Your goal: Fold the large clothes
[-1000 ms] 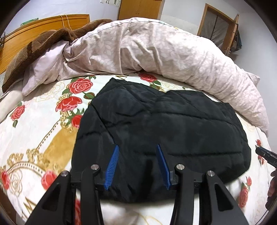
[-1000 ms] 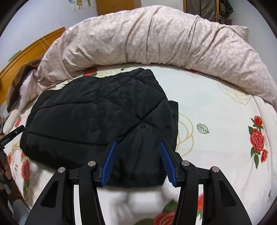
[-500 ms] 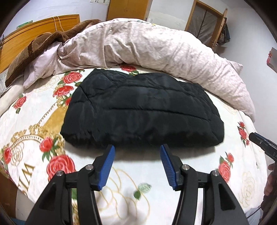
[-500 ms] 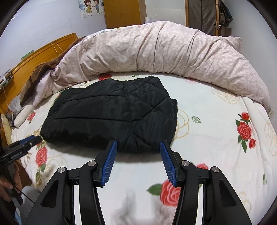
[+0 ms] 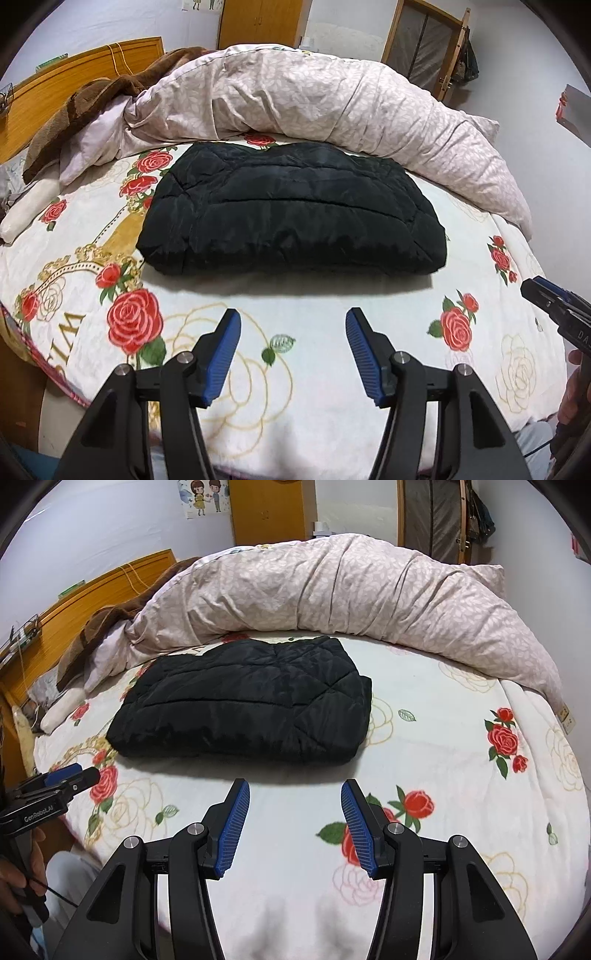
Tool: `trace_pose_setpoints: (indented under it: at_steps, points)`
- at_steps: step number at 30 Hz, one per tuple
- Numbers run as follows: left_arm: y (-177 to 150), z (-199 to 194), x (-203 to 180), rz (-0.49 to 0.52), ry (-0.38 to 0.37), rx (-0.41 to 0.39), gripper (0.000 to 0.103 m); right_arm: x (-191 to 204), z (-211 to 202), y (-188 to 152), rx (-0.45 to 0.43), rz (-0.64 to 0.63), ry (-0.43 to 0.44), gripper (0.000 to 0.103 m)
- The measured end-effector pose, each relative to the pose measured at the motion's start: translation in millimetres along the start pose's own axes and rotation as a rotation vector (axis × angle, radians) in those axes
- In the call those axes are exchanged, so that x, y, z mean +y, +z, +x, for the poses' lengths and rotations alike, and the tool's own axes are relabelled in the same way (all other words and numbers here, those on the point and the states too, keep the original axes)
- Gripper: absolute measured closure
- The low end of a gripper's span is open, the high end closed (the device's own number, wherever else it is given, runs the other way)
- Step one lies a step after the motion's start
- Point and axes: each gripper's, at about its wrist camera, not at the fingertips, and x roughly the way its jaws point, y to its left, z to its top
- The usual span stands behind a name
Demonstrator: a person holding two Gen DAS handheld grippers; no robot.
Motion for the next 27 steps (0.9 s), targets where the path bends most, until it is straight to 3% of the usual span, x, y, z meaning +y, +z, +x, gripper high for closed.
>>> trace_pose_setpoints:
  at_steps: [15, 27]
  points:
    - [-49.9, -57.8, -24.9, 0.028, 0.009, 0.016, 0.041, 15.2, -60.5, -48.0, -0.012, -0.028, 0.009, 0.051]
    - [-60.6, -72.6, -25.5, 0.015, 0.015, 0.004, 0.039, 32.3, -75.3, -58.8, -0.021, -0.057, 0.021, 0.051]
